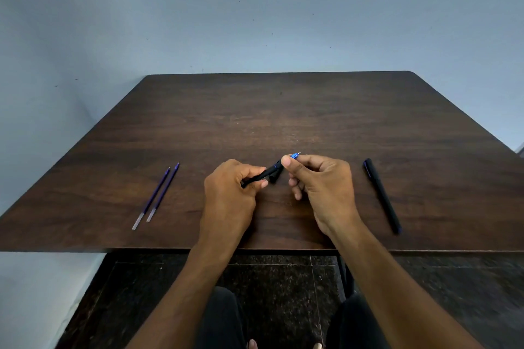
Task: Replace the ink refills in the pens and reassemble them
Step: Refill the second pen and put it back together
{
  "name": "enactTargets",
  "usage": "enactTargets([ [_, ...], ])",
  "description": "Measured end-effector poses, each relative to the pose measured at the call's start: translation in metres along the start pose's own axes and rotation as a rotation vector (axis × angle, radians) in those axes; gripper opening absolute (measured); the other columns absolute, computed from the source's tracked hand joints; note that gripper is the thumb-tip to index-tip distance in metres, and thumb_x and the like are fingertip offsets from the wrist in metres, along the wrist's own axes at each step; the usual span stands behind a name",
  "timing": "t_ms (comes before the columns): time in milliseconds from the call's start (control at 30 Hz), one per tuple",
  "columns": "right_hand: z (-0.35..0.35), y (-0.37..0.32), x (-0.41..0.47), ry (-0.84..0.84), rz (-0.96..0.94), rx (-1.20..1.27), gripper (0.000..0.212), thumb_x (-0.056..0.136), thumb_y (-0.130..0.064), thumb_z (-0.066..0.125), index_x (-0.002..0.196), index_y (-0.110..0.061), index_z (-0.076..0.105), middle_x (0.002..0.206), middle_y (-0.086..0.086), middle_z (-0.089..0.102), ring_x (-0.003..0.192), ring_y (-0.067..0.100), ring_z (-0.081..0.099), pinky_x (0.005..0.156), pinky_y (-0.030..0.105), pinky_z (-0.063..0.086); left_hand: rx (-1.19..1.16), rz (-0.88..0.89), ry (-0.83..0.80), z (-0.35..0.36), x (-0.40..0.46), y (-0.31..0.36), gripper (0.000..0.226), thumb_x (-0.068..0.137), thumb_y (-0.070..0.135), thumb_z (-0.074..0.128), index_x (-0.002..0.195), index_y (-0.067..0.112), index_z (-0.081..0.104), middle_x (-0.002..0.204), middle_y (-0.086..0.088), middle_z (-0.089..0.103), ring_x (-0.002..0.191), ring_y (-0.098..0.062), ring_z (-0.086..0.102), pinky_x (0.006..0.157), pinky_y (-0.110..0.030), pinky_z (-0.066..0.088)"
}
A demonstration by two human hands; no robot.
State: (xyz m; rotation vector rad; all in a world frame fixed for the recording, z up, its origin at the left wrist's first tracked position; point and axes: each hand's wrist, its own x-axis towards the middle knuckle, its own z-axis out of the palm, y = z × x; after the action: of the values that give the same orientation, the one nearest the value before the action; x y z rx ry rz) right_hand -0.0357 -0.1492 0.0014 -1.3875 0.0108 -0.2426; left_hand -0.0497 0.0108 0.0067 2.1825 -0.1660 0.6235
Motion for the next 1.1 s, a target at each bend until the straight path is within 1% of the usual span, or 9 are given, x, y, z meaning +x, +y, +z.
enactTargets([
  [200, -0.001, 0.002, 0.005, 0.058, 0.063, -0.055, 0.008, 0.081, -0.014, 0.085, 0.085, -0.010, 0.080, 0.050, -0.004, 0.058, 0.041, 0.009, 0.045, 0.038, 0.021, 0.037, -0.009, -0.062, 0.086, -0.002, -0.001, -0.003, 0.025, 0.079, 0.007, 0.081, 0.101, 0.019, 0.078, 0.088, 0.013, 0.066, 0.084, 0.007, 0.060, 0.078, 0.000, 0.040],
  [333, 0.006, -0.005, 0.016, 0.049, 0.078, -0.414, 0.013, 0.084, -0.024, 0.083, 0.083, -0.014, 0.075, 0.060, 0.000, 0.068, 0.041, 0.005, 0.053, 0.040, 0.021, 0.043, -0.031, -0.070, 0.099, -0.001, 0.001, -0.003, 0.024, 0.083, 0.010, 0.079, 0.105, 0.020, 0.077, 0.089, 0.016, 0.066, 0.085, 0.010, 0.059, 0.079, 0.000, 0.040],
  [400, 0.016, -0.009, 0.020, 0.051, 0.038, -0.711, 0.028, 0.084, -0.038, 0.081, 0.097, -0.014, 0.074, 0.085, 0.006, 0.075, 0.068, 0.011, 0.068, 0.059, 0.028, 0.053, -0.041, -0.072, 0.097, -0.002, 0.003, -0.003, 0.024, 0.084, 0.012, 0.078, 0.106, 0.022, 0.077, 0.091, 0.016, 0.067, 0.087, 0.006, 0.061, 0.081, -0.006, 0.044],
  [467, 0.029, -0.013, 0.021, 0.053, 0.008, -0.985, 0.041, 0.085, -0.046, 0.077, 0.108, -0.013, 0.070, 0.102, 0.009, 0.074, 0.094, 0.025, 0.069, 0.073, 0.031, 0.049, -0.040, -0.062, 0.093, -0.002, 0.003, -0.004, 0.024, 0.085, 0.012, 0.077, 0.107, 0.023, 0.078, 0.092, 0.012, 0.071, 0.089, -0.002, 0.064, 0.083, -0.019, 0.050],
  [633, 0.043, -0.019, 0.025, -0.090, 0.083, -1.215, 0.026, 0.086, -0.029, 0.066, 0.073, -0.010, 0.054, 0.083, 0.009, 0.062, 0.084, 0.034, 0.064, 0.065, 0.034, 0.045, -0.042, -0.058, 0.085, -0.001, 0.003, -0.005, 0.027, 0.088, 0.009, 0.073, 0.112, 0.021, 0.077, 0.090, 0.004, 0.070, 0.088, -0.016, 0.065, 0.082, -0.035, 0.053],
  [733, 0.032, -0.024, 0.029, -0.038, 0.069, -1.019, 0.013, 0.081, -0.019, 0.066, 0.084, -0.007, 0.070, 0.074, 0.008, 0.069, 0.074, 0.027, 0.068, 0.064, 0.034, 0.053, -0.001, -0.041, 0.056, -0.001, 0.003, -0.005, 0.028, 0.091, 0.011, 0.070, 0.115, 0.023, 0.075, 0.091, 0.003, 0.068, 0.090, -0.017, 0.062, 0.080, -0.029, 0.051],
  [867, 0.010, -0.025, 0.023, 0.149, 0.131, -0.226, 0.033, 0.090, -0.002, 0.063, 0.123, -0.008, 0.061, 0.080, 0.016, 0.073, 0.048, 0.018, 0.062, 0.044, 0.031, 0.054, 0.073, -0.030, 0.013, 0.000, 0.004, -0.006, 0.026, 0.094, 0.014, 0.067, 0.118, 0.022, 0.074, 0.091, 0.009, 0.062, 0.085, -0.007, 0.053, 0.072, -0.003, 0.035],
  [967, -0.003, -0.030, 0.018, 0.129, 0.186, 0.194, 0.021, 0.096, 0.005, 0.060, 0.118, 0.003, 0.063, 0.080, 0.018, 0.070, 0.059, 0.026, 0.072, 0.055, 0.032, 0.061, 0.100, 0.006, -0.018, 0.001, 0.005, -0.006, 0.026, 0.094, 0.012, 0.067, 0.117, 0.020, 0.075, 0.088, 0.009, 0.060, 0.085, -0.010, 0.052, 0.069, -0.006, 0.032],
  [1100, -0.011, -0.035, 0.015, 0.092, 0.117, 0.329, 0.037, 0.097, 0.005, 0.060, 0.133, -0.001, 0.060, 0.078, 0.015, 0.074, 0.070, 0.029, 0.075, 0.069, 0.037, 0.064, 0.124, 0.061, -0.012, 0.003, 0.005, -0.005, 0.022, 0.092, 0.010, 0.068, 0.109, 0.019, 0.078, 0.084, 0.005, 0.063, 0.083, -0.014, 0.054, 0.070, -0.024, 0.040],
])
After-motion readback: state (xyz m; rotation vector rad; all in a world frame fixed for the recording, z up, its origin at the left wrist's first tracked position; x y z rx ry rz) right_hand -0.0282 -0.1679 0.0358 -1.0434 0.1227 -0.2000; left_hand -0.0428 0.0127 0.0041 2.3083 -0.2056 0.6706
